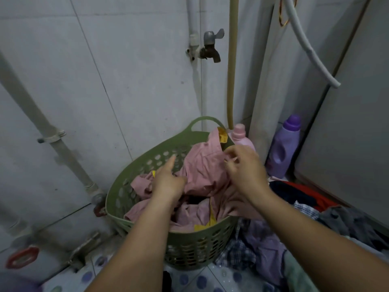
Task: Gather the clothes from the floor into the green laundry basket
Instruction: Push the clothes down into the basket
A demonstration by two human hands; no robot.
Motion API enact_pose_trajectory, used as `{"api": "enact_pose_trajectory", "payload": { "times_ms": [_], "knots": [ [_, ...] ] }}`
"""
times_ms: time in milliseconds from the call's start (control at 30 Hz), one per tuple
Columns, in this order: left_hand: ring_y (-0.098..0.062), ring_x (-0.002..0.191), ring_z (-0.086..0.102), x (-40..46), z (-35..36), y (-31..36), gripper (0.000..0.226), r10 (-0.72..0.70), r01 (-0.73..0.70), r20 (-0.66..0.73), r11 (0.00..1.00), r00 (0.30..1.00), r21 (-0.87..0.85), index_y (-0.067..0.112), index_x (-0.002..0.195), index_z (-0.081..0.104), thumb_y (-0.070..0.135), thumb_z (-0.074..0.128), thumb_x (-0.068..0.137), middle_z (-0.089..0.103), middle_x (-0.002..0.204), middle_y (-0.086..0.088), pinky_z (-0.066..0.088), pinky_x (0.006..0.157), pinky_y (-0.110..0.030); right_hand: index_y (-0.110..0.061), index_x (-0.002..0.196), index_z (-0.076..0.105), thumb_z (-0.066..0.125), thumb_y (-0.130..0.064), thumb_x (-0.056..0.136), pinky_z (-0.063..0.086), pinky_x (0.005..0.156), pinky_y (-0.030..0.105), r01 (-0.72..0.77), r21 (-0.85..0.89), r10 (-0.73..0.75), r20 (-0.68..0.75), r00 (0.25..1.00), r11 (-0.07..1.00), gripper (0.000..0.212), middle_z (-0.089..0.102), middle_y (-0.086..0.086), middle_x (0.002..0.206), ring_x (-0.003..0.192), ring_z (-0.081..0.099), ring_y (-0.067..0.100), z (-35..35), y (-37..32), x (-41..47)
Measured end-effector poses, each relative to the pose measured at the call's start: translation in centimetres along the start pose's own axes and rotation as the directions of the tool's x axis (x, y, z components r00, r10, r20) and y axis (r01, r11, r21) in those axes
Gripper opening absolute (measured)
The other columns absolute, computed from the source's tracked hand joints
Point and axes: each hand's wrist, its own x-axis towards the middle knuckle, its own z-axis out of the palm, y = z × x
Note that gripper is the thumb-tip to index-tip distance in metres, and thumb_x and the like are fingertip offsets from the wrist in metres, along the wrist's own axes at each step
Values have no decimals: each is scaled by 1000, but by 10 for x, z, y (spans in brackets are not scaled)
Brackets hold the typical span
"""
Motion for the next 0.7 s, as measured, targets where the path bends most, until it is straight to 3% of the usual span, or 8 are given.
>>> {"api": "enact_pose_trajectory", "payload": {
  "times_ms": [67, 167, 267, 333, 433, 533, 600, 700],
  "knots": [
    [-26, 140, 35, -1, 9, 4, 83, 37, -44, 77, 995, 996, 92, 33, 148, 30, 8, 67, 78, 31, 155, -4, 33, 115, -42, -16, 118, 59, 53, -8, 83, 41, 95, 36, -185, -3, 185, -60, 981, 983, 36, 57, 12, 120, 113, 51, 31, -10, 22, 11],
    [-29, 149, 10, -5, 26, 15, 90, 78, -138, 197, 939, 977, 316, 38, 150, 19, 15, 68, 78, 8, 161, -6, 20, 120, -44, -20, 139, 40, 58, -4, 78, 40, 103, 38, -411, 26, 393, 243, 887, 911, 66, 45, 18, 137, 124, 47, 35, -18, 62, 21],
    [-27, 149, -11, -8, 45, 28, 92, 99, -225, 279, 853, 955, 470, 46, 149, 9, 19, 64, 80, -13, 162, 0, 12, 121, -49, -22, 151, 8, 74, -6, 63, 41, 105, 37, -339, -111, 331, 624, 708, 934, 111, 36, 12, 148, 128, 43, 27, -25, 92, 21],
    [-26, 149, -15, -9, 57, 34, 90, 138, -285, 307, 812, 942, 510, 49, 148, 9, 16, 61, 83, -17, 161, 3, 10, 120, -52, -28, 151, -5, 83, -13, 56, 39, 106, 35, -187, -297, 347, 712, 610, 936, 130, 29, 9, 153, 130, 39, 21, -20, 107, 21],
    [-26, 148, -16, -7, 69, 39, 83, 155, -326, 341, 785, 927, 527, 52, 146, 13, 15, 57, 86, -20, 160, 4, 7, 119, -55, -35, 148, -14, 84, -42, 29, 30, 115, 44, -56, -441, 367, 663, 653, 896, 154, 10, 3, 160, 144, 22, 23, -3, 123, 22],
    [-28, 149, -13, 0, 79, 39, 74, 149, -342, 367, 767, 918, 544, 49, 146, 18, 20, 54, 89, -14, 161, 5, 8, 119, -55, -37, 147, -13, 84, -45, 40, 25, 114, 54, -105, -396, 323, 538, 779, 912, 145, 8, -1, 159, 146, 17, 25, 6, 136, 31],
    [-30, 149, -5, 7, 80, 34, 73, 136, -331, 365, 766, 921, 550, 43, 149, 18, 21, 53, 89, -4, 163, 3, 11, 120, -52, -36, 148, 2, 83, -45, 49, 30, 112, 52, -100, -306, 246, 489, 837, 947, 128, 18, -1, 157, 143, 24, 25, 6, 139, 37],
    [-32, 147, 13, 16, 82, 31, 73, 127, -327, 372, 773, 919, 543, 27, 152, 18, 21, 53, 89, 16, 160, -6, 19, 120, -42, -21, 123, 54, 73, -22, 72, 44, 94, 33, -94, -172, 160, 429, 889, 981, 54, 55, 11, 126, 118, 51, 28, 10, 142, 44]
  ]
}}
